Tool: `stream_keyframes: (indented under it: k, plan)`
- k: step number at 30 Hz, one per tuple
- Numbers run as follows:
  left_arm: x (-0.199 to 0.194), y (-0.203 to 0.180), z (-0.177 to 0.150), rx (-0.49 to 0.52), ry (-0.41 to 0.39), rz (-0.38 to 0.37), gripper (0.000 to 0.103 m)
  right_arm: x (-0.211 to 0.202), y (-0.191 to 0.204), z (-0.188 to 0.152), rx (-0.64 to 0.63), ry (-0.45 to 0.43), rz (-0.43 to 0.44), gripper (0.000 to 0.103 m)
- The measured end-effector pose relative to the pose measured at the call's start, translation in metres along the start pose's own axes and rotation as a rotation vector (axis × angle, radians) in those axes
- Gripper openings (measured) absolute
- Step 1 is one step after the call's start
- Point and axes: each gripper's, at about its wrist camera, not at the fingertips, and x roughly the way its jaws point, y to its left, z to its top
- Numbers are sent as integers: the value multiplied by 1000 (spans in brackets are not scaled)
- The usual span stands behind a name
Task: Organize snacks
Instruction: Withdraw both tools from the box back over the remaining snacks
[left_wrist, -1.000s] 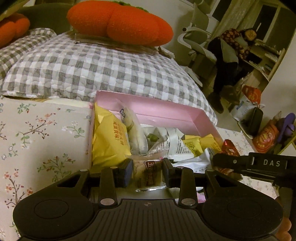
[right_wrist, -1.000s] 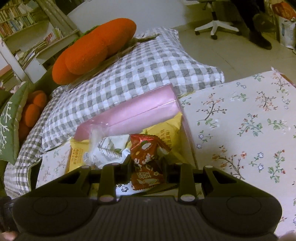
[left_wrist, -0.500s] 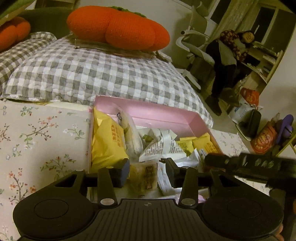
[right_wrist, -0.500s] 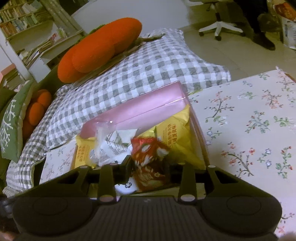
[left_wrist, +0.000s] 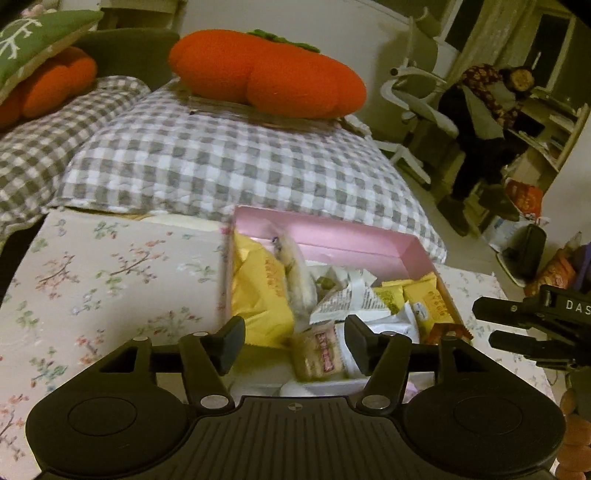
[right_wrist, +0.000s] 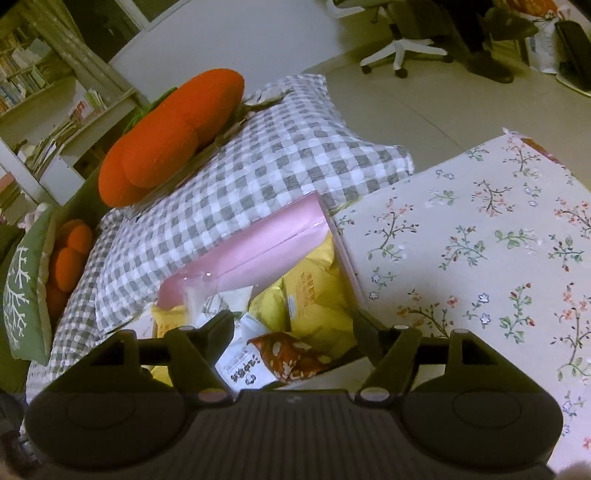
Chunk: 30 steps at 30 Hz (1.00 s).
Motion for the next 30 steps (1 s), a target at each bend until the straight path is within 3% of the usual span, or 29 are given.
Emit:
stream_keyframes:
  k: [7,15,22,30]
  plan:
    - [-16,-4,-14,38,45,17,69,-1,16,-11,-56,83,-33,75]
    - [-6,-23,-44,154,160,-8,76,-2,34,-30,-151,152,-57,83]
    - [-10,-23,-53,158,168,13,78,-16,42,-39,-200,153,-60,92]
    - [8,-24,-59,189,192,13,79,-20,30,-40,-198,158,-104,94]
